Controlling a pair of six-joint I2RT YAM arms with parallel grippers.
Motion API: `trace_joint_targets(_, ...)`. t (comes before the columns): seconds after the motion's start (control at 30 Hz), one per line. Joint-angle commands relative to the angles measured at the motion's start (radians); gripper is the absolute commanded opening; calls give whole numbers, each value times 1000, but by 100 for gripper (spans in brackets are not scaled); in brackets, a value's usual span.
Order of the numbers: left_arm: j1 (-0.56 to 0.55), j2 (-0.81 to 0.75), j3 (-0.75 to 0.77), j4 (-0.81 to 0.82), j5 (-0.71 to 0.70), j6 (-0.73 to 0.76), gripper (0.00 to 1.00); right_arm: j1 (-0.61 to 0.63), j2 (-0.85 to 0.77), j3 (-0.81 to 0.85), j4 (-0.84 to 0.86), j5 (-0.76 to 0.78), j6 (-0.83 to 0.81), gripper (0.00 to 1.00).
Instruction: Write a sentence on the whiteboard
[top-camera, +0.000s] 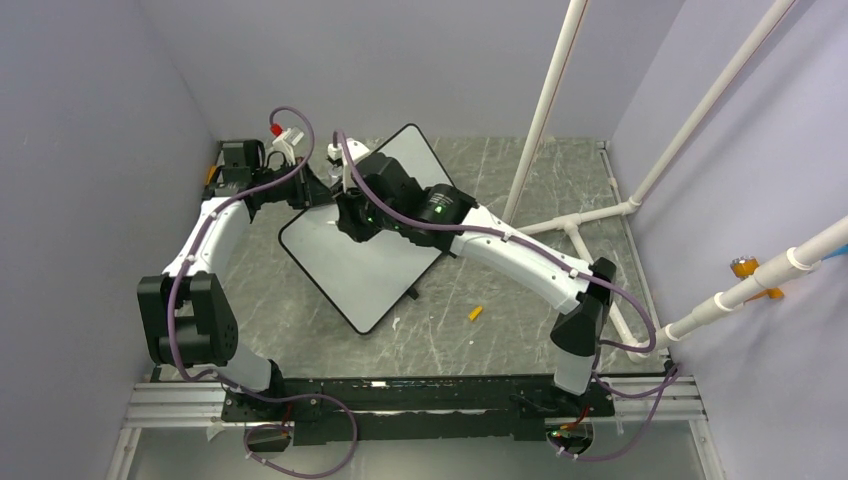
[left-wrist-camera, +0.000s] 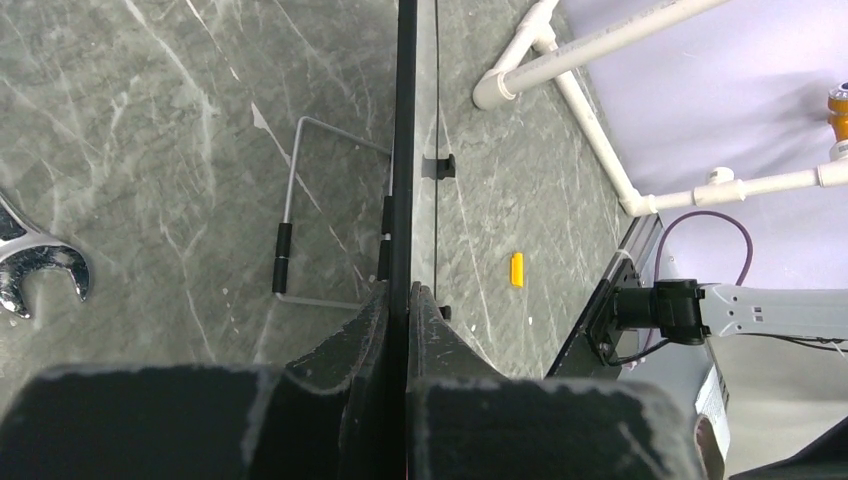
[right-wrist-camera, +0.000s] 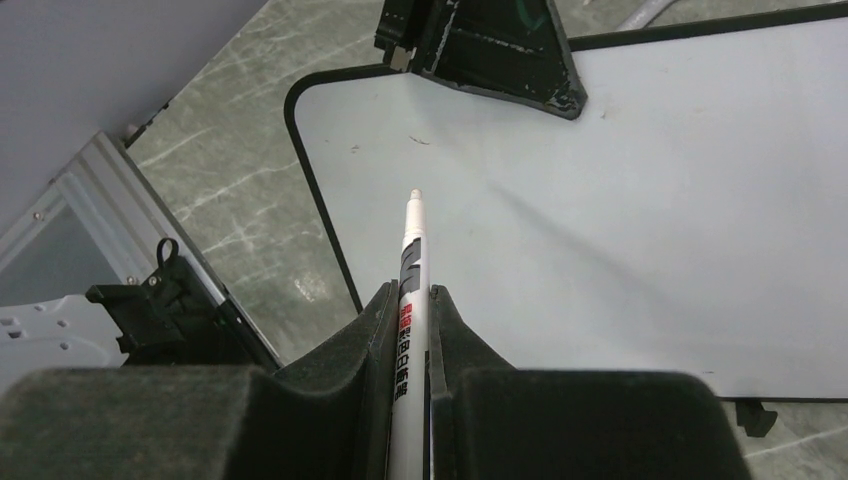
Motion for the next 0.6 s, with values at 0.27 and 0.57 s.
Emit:
trace_joint_targets(0.27,-53,-41,103,-67,-113,88,0,44,34,73,-30,3,0,0)
trace_joint_targets(0.57,-70,-81,33,14,-118,62,0,72,81,97,-24,66,52,0)
